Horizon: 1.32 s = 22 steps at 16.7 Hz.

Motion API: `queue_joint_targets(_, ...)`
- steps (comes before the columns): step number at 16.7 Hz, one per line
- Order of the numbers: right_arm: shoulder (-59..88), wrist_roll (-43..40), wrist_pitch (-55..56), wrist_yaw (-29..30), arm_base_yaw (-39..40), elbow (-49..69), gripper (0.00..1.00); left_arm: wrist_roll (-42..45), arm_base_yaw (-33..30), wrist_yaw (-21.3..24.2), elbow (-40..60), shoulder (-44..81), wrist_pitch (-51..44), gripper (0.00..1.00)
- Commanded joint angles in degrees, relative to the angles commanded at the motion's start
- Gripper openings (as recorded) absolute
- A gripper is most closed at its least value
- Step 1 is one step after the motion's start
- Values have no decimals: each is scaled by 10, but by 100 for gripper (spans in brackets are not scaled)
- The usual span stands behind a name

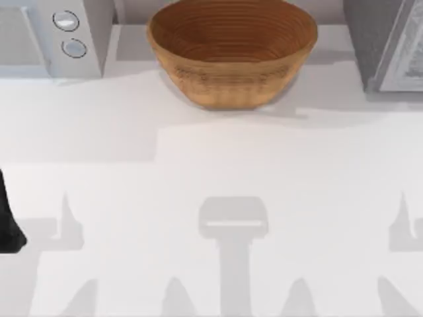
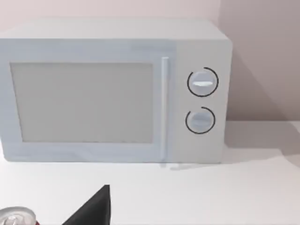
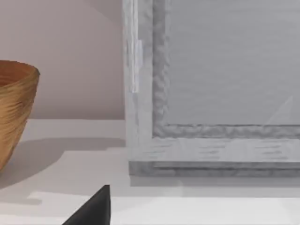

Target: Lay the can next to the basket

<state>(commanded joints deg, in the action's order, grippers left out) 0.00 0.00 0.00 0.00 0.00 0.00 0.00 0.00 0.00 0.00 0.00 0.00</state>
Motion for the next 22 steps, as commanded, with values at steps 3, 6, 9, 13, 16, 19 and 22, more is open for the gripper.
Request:
queue_joint_targets(3,0,0,0,0,0,0,100,3,0,0,4,6,-4,100)
queue_joint_targets(6,0,0,0,0,0,0,100,34,-2,0,42,57,-37,100)
queue_joint_targets(9,0,0,0,0,0,0,100,91,2,-5,111,156,-101,100)
queue_joint_targets(13,0,0,0,0,0,0,100,196,18,-17,238,339,-222,100)
queue_joint_targets(16,0,0,0,0,0,0,100,286,36,-28,349,498,-329,100)
queue_joint_targets(19,0,0,0,0,0,0,100,377,60,-39,470,663,-438,100)
queue_joint_targets(22,0,0,0,0,0,0,100,464,88,-44,597,819,-539,100)
